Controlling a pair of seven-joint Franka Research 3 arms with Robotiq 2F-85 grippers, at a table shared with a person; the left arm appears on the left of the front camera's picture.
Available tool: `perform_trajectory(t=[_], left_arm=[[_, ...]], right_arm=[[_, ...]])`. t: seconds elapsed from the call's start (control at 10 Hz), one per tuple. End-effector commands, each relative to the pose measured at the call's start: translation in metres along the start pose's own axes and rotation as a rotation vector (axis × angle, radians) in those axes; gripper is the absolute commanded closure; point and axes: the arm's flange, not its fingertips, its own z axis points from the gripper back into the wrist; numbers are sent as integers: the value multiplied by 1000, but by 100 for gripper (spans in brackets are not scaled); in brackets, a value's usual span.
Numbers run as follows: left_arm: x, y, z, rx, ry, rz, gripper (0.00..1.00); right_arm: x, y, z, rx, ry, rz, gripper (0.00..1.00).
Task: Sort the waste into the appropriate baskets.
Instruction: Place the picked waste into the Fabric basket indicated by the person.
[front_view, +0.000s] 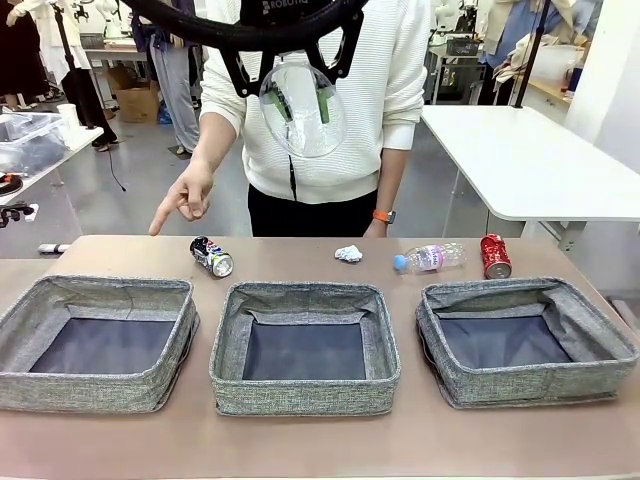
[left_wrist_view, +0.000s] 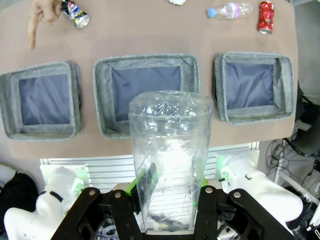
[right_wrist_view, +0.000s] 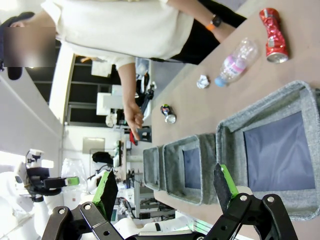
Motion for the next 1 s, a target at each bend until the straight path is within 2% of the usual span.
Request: perform_trajectory(t=[0.0, 0.1, 0.2, 0.3, 0.5, 0.7, 0.8, 0.9], left_arm=[[-2, 4, -2, 13, -18, 7, 62], [0, 0, 0, 0, 0, 0, 62], [-10, 42, -23, 71, -15, -66, 62], [-23, 88, -41, 113, 26, -93, 62], [-56, 168, -74, 133, 84, -117, 62], [-89, 221, -101, 196, 102, -81, 62], [-98, 252, -114, 252, 70, -53, 62], [-96, 282, -126, 184, 75, -32, 62]], right_arm=[[3, 1, -2, 26, -13, 24, 0], [3, 1, -2, 26, -13, 24, 0], [3, 1, -2, 26, -13, 24, 0], [3, 1, -2, 26, -13, 24, 0], [3, 1, -2, 26, -13, 24, 0], [3, 1, -2, 26, -13, 24, 0], [3, 1, -2, 26, -13, 24, 0], [3, 1, -2, 26, -13, 24, 0]])
